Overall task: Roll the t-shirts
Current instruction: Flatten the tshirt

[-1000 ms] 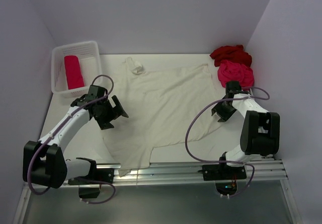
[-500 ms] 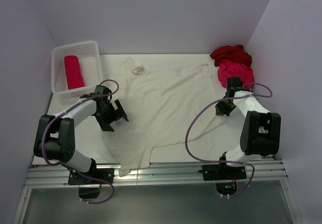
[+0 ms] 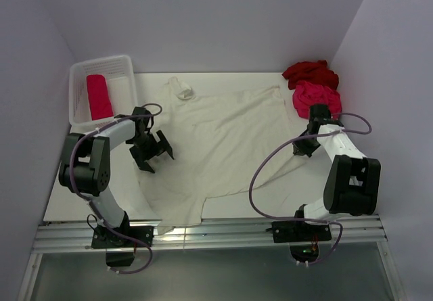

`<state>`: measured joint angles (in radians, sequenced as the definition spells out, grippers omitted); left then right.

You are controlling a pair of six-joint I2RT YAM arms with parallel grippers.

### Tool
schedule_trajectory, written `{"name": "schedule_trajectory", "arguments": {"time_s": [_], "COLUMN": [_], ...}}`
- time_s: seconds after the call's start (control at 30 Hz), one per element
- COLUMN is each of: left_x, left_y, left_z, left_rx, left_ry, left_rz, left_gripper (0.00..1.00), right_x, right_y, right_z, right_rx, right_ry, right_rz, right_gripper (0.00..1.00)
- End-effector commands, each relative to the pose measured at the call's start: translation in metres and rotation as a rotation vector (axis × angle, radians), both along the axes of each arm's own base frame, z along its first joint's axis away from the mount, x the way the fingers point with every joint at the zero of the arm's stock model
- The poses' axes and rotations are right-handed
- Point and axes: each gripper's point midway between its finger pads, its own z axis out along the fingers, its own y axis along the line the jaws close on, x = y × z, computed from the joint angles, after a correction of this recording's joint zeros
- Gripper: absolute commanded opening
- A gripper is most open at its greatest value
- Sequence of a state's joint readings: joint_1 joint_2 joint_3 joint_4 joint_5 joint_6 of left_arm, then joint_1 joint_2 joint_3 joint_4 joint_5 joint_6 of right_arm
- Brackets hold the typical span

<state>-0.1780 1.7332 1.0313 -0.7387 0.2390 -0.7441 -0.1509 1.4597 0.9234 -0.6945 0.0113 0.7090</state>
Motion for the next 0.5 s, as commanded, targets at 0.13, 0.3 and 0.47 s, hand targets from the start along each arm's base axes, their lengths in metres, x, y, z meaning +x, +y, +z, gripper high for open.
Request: {"name": "schedule_trajectory", "arguments": {"time_s": [0.13, 0.3, 0.47], "left_x": [0.081, 0.119, 0.151], "left_y": [0.003, 0.001, -0.005], "left_z": [-0.010, -0.008, 0.012], "left_rx": [0.063, 0.085, 0.076], "left_ry": [-0.200, -0.230, -0.270], "left_rz": [-0.016, -0.002, -0.004], "left_gripper": [0.99, 1.00, 0.99], "right_x": [0.029, 0.050, 0.053], "right_y": [-0.030, -0.048, -0.049], "right_z": [0.006, 0.012, 0.020], "right_rx": [-0.017, -0.024, 0.000], "right_ry": [-0.047, -0.063, -0.088], "right_rz": [-0.077, -0.107, -0.099], "right_gripper": [0.00, 0.00, 0.00]}}
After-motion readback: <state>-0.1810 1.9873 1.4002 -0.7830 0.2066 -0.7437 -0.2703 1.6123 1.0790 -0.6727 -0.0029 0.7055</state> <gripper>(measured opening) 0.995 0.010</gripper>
